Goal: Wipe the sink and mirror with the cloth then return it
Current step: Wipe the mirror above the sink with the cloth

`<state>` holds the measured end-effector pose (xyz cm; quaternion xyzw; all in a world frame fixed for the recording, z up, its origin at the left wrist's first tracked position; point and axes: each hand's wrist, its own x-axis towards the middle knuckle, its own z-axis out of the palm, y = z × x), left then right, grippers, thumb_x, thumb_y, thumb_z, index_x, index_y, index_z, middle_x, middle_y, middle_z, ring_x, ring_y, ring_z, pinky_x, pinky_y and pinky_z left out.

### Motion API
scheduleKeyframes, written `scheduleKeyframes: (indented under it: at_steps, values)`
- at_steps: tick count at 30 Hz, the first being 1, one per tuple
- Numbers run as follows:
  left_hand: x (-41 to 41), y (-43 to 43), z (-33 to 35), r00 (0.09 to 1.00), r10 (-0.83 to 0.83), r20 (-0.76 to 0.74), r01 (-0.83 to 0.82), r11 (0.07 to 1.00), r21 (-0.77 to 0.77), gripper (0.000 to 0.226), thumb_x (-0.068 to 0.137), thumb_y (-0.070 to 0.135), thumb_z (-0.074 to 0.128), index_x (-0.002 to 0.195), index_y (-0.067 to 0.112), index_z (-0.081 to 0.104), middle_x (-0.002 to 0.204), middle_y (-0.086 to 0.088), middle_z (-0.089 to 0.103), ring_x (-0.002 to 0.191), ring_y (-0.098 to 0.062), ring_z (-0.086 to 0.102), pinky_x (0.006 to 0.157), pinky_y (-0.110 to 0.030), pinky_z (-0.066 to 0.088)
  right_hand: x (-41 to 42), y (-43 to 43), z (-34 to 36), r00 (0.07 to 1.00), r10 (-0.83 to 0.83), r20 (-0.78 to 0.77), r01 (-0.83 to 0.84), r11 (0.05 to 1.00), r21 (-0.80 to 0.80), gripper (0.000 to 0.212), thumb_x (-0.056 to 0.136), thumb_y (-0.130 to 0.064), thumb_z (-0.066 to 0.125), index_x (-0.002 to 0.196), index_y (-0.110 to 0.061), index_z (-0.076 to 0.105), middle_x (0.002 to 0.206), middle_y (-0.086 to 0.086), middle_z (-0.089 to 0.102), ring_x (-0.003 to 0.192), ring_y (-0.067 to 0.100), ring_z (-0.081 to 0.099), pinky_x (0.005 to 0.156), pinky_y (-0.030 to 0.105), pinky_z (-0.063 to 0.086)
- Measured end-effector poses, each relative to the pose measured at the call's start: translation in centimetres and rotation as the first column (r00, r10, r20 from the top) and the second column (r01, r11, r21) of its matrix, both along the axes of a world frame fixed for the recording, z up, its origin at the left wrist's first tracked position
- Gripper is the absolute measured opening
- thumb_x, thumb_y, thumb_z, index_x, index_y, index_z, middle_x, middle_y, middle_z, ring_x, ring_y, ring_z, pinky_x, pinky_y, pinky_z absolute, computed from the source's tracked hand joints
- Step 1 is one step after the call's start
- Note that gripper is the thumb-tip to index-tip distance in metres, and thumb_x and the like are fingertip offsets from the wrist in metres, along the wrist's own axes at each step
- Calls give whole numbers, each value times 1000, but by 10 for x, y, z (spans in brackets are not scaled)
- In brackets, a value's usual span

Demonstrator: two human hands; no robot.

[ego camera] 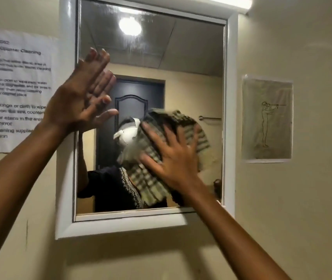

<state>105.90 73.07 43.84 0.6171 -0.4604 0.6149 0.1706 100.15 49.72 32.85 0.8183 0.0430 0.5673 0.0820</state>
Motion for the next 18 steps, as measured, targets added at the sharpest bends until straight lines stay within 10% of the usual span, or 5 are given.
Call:
scheduleKeyframes:
  at_steps: [9, 11, 14, 18]
  values:
    - [1, 12, 5, 993, -24, -116, 22, 1000, -19, 70, 90, 50, 40, 148, 20, 17, 154, 2, 17, 141, 1, 13, 112, -11, 19, 27, 92, -66, 942, 333, -39, -332, 907, -259, 52, 87, -53, 49, 136, -38, 41, 105, 3, 62, 113, 23, 46, 117, 50, 3]
    - [0, 16, 6, 990, 24, -139, -17, 999, 49, 70, 89, 44, 45, 149, 21, 15, 155, 3, 16, 142, 2, 13, 111, -8, 17, 30, 59, -70, 923, 384, 19, -383, 923, -43, 54, 86, -50, 53, 136, -47, 33, 113, 7, 62, 118, 26, 49, 117, 49, 12]
    - [-2, 14, 6, 988, 43, -149, -34, 997, 64, 71, 89, 43, 48, 149, 20, 16, 157, -2, 18, 143, -6, 15, 112, -13, 18, 19, 7, -79, 995, 28, 92, -65, 903, 424, 62, 87, -64, 27, 143, -49, 3, 154, 5, 24, 142, 27, 14, 112, 65, 3]
    - [0, 9, 4, 993, 35, -115, -40, 998, -44, 72, 88, 40, 53, 148, 18, 20, 155, -5, 24, 143, -12, 18, 113, -24, 24, 12, 32, -84, 977, -159, 140, 59, 839, 541, 72, 88, -58, 25, 149, -25, 7, 157, 13, 6, 143, 35, 3, 106, 70, 12]
